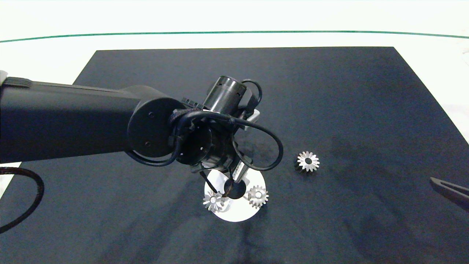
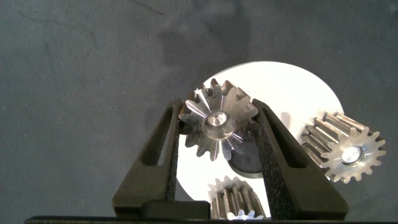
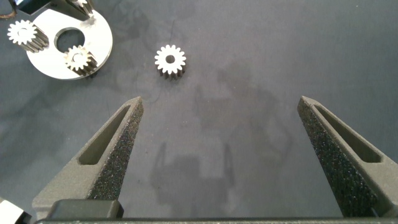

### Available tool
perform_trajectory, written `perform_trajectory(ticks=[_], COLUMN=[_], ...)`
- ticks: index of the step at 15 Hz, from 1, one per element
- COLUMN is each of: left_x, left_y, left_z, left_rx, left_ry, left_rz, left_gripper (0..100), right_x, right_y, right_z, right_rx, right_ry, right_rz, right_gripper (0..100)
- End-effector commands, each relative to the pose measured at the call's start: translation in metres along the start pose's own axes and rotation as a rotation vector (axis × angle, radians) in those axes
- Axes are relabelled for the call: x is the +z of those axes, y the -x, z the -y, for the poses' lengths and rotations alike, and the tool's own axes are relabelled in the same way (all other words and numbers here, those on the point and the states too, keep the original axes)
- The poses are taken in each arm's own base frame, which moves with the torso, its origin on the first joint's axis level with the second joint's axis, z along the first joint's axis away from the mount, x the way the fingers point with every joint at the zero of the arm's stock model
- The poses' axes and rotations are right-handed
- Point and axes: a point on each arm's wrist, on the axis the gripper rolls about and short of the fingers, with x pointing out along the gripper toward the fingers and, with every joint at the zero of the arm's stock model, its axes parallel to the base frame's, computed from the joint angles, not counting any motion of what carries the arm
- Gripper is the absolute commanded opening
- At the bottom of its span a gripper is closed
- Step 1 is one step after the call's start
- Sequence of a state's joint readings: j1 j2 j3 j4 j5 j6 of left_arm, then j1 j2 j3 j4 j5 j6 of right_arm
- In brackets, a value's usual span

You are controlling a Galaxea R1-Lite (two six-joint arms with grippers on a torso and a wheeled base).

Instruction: Remove an incorrectly installed larger gear and replace it with the correct smaller gear

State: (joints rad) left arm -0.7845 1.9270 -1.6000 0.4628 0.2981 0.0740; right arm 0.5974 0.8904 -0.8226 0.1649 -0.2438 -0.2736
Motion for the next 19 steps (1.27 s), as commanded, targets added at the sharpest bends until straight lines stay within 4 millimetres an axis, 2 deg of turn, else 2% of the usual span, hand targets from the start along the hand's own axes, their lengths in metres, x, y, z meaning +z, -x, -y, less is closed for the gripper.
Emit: perform_trajectory(ticks=[1, 4, 5, 8, 11, 13, 14, 15, 16, 17, 18, 19], left_x=[0.000, -0.001, 0.000, -0.001, -0.006, -0.013, -0.020, -0.040, -0.055, -0.064, -0.093, -0.111], left_y=[-0.001, 0.002, 0.003, 0.007, 0.028, 0.068, 0.079, 0.112, 0.134, 0.147, 0.187, 0.208], left_z=[-0.001, -0.001, 0.000, -0.001, -0.010, -0.027, -0.033, -0.053, -0.066, -0.072, -0.084, -0.089], left_rx=[0.001, 0.002, 0.001, 0.000, 0.007, 0.024, 0.034, 0.100, 0.135, 0.152, 0.202, 0.240], left_ry=[0.001, 0.004, 0.005, 0.008, 0.027, 0.086, 0.095, 0.143, 0.183, 0.208, 0.265, 0.298], left_rz=[-0.002, 0.001, 0.003, 0.006, 0.031, 0.088, 0.094, 0.124, 0.152, 0.172, 0.240, 0.282], left_gripper=[34, 34, 100, 100, 100, 100, 100, 100, 100, 100, 100, 100], right_x=[0.000, -0.001, -0.001, -0.001, -0.001, 0.000, 0.000, 0.004, 0.006, 0.005, 0.004, 0.004], right_y=[0.001, 0.000, 0.000, -0.001, -0.001, 0.000, 0.000, 0.000, 0.001, 0.001, 0.002, 0.003], right_z=[0.000, 0.000, 0.000, -0.001, -0.001, 0.000, 0.000, 0.002, 0.003, 0.003, 0.006, 0.008], right_rx=[0.002, 0.003, 0.003, 0.005, 0.004, 0.001, -0.002, -0.009, -0.017, -0.023, -0.053, -0.069], right_ry=[0.009, 0.010, 0.010, 0.011, 0.009, 0.007, 0.006, 0.001, -0.002, -0.003, -0.009, -0.013], right_rz=[0.002, -0.003, -0.003, -0.005, -0.005, 0.005, 0.005, 0.014, 0.018, 0.017, 0.012, 0.009], right_gripper=[100, 100, 100, 100, 100, 100, 100, 100, 100, 100, 100, 100])
